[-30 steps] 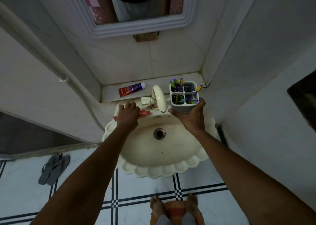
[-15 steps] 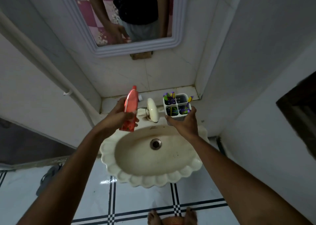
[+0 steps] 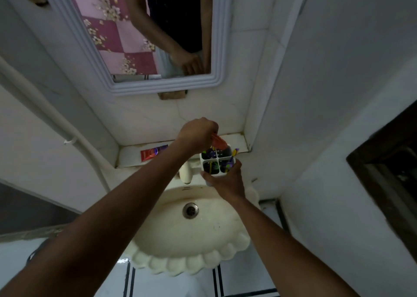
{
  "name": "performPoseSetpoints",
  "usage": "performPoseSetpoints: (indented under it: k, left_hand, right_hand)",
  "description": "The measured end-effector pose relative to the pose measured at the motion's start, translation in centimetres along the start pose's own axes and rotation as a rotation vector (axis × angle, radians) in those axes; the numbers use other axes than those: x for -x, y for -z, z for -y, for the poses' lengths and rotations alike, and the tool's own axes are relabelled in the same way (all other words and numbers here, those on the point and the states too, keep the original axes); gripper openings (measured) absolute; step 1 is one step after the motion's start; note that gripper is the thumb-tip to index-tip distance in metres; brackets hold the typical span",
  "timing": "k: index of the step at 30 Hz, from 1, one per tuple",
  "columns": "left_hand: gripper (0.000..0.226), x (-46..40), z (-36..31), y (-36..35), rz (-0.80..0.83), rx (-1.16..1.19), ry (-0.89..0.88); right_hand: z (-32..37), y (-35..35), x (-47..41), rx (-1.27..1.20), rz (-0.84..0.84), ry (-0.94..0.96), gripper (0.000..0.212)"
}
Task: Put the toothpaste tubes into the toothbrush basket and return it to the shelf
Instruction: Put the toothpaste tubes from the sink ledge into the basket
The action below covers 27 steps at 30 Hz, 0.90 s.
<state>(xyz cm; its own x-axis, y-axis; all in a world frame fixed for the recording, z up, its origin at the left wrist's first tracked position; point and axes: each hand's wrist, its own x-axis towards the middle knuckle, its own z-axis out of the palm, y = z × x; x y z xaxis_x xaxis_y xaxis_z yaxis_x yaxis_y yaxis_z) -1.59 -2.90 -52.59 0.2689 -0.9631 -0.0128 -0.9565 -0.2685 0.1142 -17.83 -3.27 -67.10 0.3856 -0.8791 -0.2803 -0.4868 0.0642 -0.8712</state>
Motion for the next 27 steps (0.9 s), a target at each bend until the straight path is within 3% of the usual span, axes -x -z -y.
performPoseSetpoints:
  k: [3,7,10,13,17,27]
  left_hand:
    - [0.016,-1.7,-0.7,-0.4,0.019,0.022,-0.043]
    - [0.017,-2.0,0.4,-1.8,-0.052,0.335,0.006]
    - [0.013,-0.8,3.2,-3.4,-0.258,0.584,0.203]
    - [0.012,1.5,7.4,-5.6,-0.354,0.634,0.448]
    - [0.022,4.4,12.5,-9.3,-0.137,0.528,0.603]
    - [0.059,4.0,17.3,-12.5,0.27,-0.038,0.494]
  right_hand:
    - [0.1,0.3,-0.4,0.016,0.006,0.003,0.119]
    - [-0.3,0.8,-0.7,-0.003,0.021,0.01,0.119]
    - [-0.9,1.3,-0.8,0.007,0.022,0.029,0.119]
    - [-1.4,1.5,-0.9,0.017,0.015,0.05,0.117]
    - [-1.9,1.1,-1.3,0.02,-0.012,0.057,0.116]
    - [-3.2,0.2,-2.1,0.056,-0.053,0.063,0.114]
